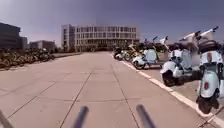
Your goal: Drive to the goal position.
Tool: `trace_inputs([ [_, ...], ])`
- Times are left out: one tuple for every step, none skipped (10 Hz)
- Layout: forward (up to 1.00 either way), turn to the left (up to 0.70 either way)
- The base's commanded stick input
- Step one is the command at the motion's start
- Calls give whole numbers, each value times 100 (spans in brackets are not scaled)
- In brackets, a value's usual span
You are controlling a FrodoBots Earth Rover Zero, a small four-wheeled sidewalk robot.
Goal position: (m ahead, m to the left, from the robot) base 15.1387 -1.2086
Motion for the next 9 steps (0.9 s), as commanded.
trace_inputs([
  [68,0],
  [68,0],
  [68,0],
  [68,0],
  [68,0],
  [68,0],
  [68,0],
  [68,0],
  [68,0],
])
